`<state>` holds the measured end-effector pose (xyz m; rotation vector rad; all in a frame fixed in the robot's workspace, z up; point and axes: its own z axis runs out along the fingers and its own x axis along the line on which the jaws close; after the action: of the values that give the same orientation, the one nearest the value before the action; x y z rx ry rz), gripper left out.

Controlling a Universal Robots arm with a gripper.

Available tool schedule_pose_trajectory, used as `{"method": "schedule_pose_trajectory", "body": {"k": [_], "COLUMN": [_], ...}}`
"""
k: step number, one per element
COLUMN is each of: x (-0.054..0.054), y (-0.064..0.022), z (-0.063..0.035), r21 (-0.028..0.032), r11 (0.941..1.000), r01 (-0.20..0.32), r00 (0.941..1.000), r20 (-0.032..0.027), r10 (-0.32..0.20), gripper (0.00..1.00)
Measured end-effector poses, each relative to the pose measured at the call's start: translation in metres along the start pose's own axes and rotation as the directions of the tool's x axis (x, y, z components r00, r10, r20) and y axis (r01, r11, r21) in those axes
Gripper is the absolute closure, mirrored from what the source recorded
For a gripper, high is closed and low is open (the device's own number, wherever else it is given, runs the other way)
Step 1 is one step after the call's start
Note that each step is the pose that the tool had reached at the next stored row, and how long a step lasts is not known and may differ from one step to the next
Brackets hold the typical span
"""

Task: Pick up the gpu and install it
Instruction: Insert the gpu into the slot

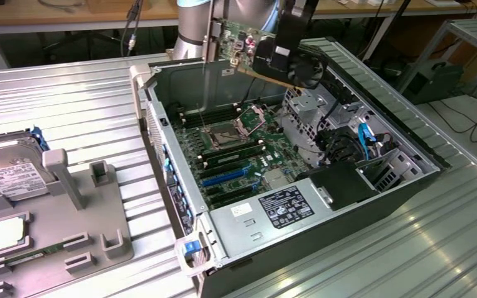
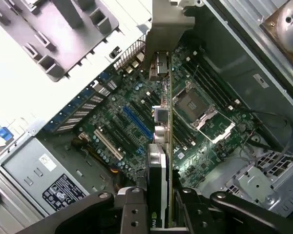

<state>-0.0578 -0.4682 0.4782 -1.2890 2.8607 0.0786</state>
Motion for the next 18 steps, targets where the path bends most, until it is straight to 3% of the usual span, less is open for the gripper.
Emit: {"method": "schedule_pose_trajectory", "body": {"k": [2, 4, 7, 8, 9, 10, 11, 12, 15, 18], "x": [0.0, 0.0, 0.0, 0.0, 0.0, 0.0, 0.0, 0.0, 0.0, 0.0001], "y": [0.0, 0.0, 0.0, -0.0001, 0.0, -0.0001, 0.0, -0.0001, -0.0001, -0.0001], "z": [0.0, 0.0, 0.0, 0.0002, 0.0005, 0.0006, 0.001, 0.0012, 0.0014, 0.0017], "r21": [-0.0023, -0.0037, -0.0088, -0.0091, -0.0087, -0.0068, 0.0046, 0.0081, 0.0079, 0.0068], "r11": [0.9958, 0.9903, 0.9554, 0.941, 0.9223, 0.9039, 0.8855, 0.8829, 0.873, 0.8577], "r01": [0.091, 0.139, 0.295, 0.338, 0.386, 0.428, 0.465, 0.47, 0.488, 0.514], "r00": [0.9958, 0.9903, 0.9554, 0.9409, 0.9222, 0.9038, 0.8855, 0.8829, 0.8731, 0.8577], "r20": [-0.0039, -0.0059, -0.0121, -0.0131, -0.0139, -0.0142, -0.012, -0.0114, -0.0117, -0.0123], "r10": [-0.091, -0.139, -0.295, -0.338, -0.387, -0.428, -0.465, -0.469, -0.487, -0.514], "gripper": [0.72, 0.72, 0.72, 0.72, 0.72, 0.72, 0.72, 0.72, 0.72, 0.72]}}
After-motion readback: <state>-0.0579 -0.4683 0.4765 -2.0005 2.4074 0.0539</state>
